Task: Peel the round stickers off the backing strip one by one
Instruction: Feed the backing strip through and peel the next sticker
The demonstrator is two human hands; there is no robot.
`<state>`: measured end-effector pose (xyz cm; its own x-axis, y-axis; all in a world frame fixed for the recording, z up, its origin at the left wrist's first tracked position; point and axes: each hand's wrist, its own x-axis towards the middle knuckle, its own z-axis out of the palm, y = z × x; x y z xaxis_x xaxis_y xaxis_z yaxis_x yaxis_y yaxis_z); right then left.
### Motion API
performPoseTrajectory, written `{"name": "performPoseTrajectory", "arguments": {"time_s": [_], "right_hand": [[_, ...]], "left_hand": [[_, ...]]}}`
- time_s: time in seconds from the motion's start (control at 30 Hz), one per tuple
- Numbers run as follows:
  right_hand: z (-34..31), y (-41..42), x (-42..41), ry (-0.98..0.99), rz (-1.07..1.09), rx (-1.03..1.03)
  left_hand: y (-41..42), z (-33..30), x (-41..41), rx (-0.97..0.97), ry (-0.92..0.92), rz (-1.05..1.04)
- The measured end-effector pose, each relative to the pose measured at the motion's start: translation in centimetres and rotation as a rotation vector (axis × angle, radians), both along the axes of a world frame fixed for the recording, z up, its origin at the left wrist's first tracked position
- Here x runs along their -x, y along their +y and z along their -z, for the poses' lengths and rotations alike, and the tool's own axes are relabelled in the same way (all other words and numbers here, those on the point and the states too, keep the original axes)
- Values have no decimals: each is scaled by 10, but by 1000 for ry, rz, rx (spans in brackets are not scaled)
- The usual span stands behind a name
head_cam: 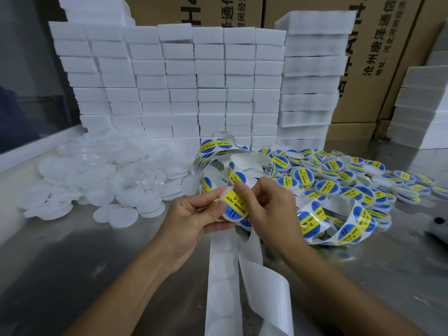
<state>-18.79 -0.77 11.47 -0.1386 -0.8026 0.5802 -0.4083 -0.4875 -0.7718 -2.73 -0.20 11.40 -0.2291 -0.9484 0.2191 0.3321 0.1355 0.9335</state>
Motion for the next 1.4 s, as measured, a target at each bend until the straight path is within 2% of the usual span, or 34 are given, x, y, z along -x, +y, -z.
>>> {"name": "performPoseTrajectory", "arguments": {"time_s": [0.17,0.27,0.37,0.57,0.63,0.83,0.93,1.07,1.23,1.4], "right_hand": [[5,-4,2,-14,-161,-53],[7,-3,2,59,-279,-57],[8,-3,2,96,-300,-52],[5,-3,1,-81,-323,-92],[5,-3,1,-84,-302,-86],[8,-4,2,88,-212,-25],[8,-2,1,156,-232,-9],[8,0,-1,269,-210,94],[7,-1,4,454,-139,254],[6,-4,9,537,-102,334]], "left_hand": [[-6,0,-5,-20,22,-68],[-8,1,-9,-44,69,-135],[-9,2,-8,-43,89,-174],[-9,4,-4,-48,52,-186],[-9,4,-3,-41,48,-170],[-8,3,-5,-78,47,-219],[-8,4,-5,-87,21,-235],[-6,5,-3,-58,-62,-193],[-5,2,-4,-53,-35,-171],[-5,2,-2,-60,-17,-197]]}}
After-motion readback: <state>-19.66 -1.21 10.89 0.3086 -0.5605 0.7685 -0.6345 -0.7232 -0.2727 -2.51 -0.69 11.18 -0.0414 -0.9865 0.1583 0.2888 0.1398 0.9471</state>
